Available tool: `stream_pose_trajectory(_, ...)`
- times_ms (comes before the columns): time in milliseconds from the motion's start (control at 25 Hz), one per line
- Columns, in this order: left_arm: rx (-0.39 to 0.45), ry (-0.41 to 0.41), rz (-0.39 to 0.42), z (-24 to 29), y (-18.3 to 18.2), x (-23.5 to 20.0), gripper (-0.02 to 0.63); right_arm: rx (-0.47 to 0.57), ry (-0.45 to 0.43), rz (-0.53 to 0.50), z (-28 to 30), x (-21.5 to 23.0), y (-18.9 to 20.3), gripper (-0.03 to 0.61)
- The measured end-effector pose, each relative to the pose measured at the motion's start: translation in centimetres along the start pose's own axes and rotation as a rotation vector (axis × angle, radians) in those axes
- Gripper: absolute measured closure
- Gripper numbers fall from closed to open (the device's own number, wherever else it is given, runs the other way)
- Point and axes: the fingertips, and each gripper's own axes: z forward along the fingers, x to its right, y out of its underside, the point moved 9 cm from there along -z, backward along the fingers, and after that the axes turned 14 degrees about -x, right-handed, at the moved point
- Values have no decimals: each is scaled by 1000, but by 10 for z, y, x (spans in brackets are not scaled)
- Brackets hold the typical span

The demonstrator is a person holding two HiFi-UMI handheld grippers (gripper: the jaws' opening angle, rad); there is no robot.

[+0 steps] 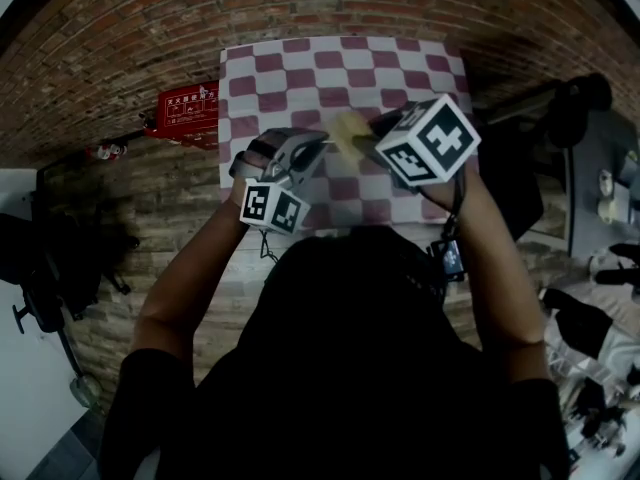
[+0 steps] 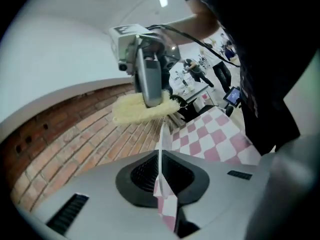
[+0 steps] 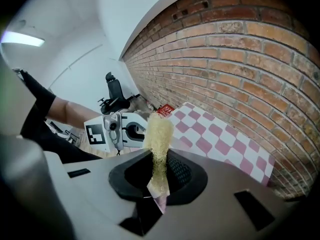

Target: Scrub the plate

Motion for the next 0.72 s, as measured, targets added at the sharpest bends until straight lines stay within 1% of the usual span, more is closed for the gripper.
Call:
stream_pose_trajectory(160,28,-124,165,-9,-11,-1,592,-13,-19,-26,-9,-3,-10,526)
stream_pose_trajectory(320,85,-191,272,-18,-21,-1,592,-41,-41,-61,-11,-8,-14,526)
stream_pose_trajectory(560,105,-239,382,-27,-25,-1,592,-97,-42,-126,-14,-9,-20,528)
stream_pose_trajectory(720,120,-240,443,-32,-31,-2,592,-148,-56,-155,-12,-7,-19,528)
